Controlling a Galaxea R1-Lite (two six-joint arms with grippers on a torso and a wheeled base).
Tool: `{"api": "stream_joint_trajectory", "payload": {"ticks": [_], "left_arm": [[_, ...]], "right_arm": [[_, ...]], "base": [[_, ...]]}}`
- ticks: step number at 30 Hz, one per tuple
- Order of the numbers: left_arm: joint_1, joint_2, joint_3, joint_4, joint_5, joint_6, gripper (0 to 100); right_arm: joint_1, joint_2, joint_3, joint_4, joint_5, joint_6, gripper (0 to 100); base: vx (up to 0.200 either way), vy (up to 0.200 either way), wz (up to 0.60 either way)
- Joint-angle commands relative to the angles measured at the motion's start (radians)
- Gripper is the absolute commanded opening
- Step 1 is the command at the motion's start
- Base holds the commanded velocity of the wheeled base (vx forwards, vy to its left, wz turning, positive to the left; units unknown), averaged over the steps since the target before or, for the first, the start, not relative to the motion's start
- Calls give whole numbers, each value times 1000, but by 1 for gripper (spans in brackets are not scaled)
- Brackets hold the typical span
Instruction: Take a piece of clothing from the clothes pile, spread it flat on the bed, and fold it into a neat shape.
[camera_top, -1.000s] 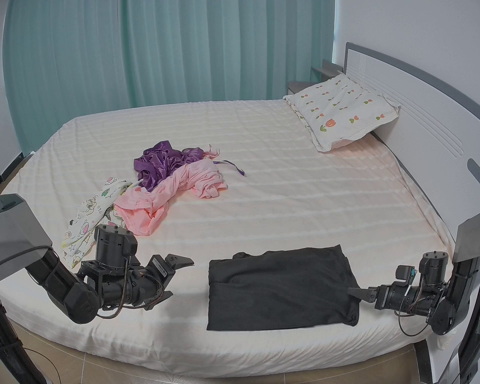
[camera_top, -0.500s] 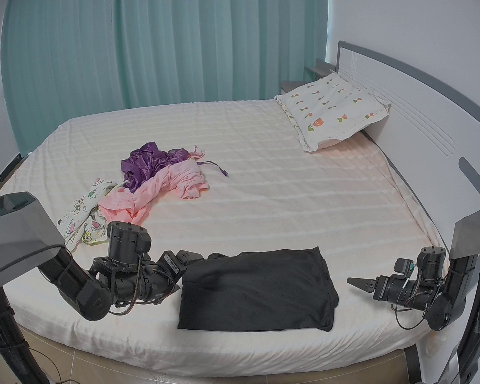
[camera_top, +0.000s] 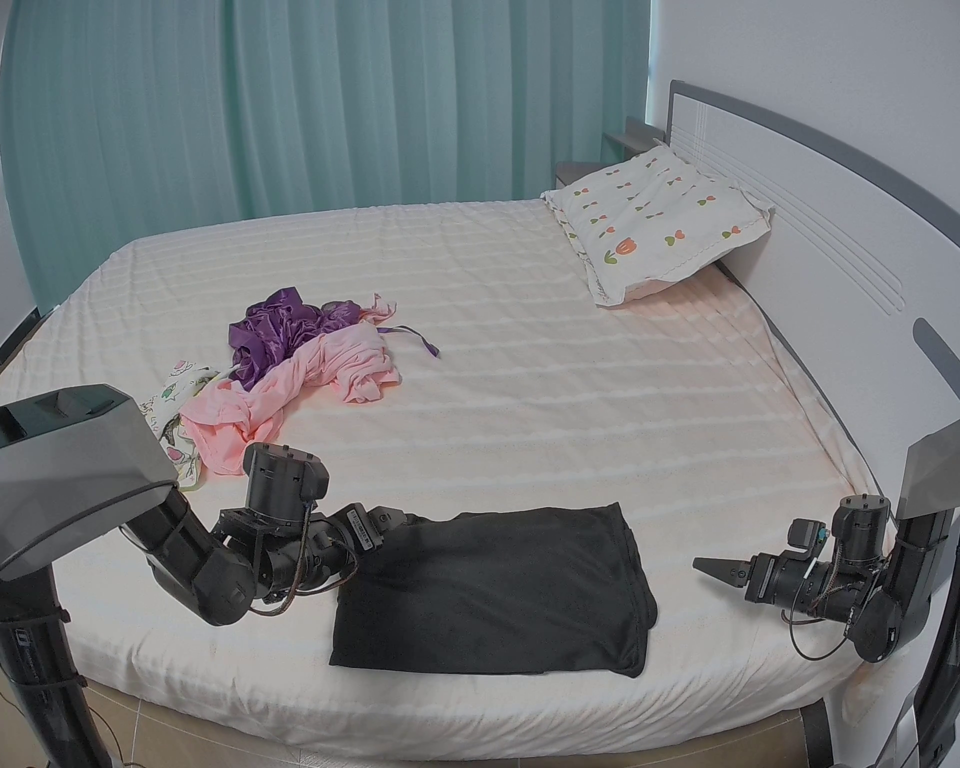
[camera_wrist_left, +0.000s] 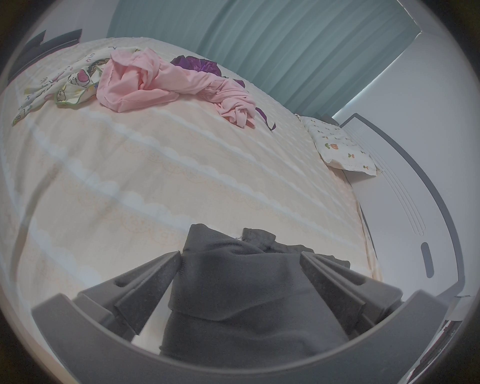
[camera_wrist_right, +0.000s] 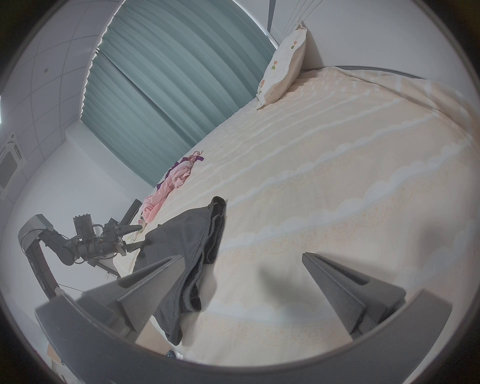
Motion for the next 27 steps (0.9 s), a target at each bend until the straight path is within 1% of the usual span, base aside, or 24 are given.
{"api": "stream_joint_trajectory", "payload": {"ticks": [1, 5, 6, 15, 27], "left_arm": [[7, 43, -21, -1, 2, 1, 100], [8, 52, -29, -1, 3, 3, 100], [8, 52, -29, -1, 3, 3, 0], [67, 58, -50, -1, 23, 9, 0], [107, 70, -80, -5, 23, 5, 0]], "right_arm": [[1, 2, 1, 0, 1, 0, 100], [1, 3, -1, 0, 1, 0, 100], [1, 3, -1, 0, 1, 0, 100], [1, 5, 7, 0, 2, 0, 100], [9, 11, -2, -1, 4, 5, 100]], "base": [[0, 0, 0], [0, 0, 0], [0, 0, 0], [0, 0, 0], [0, 0, 0]]}}
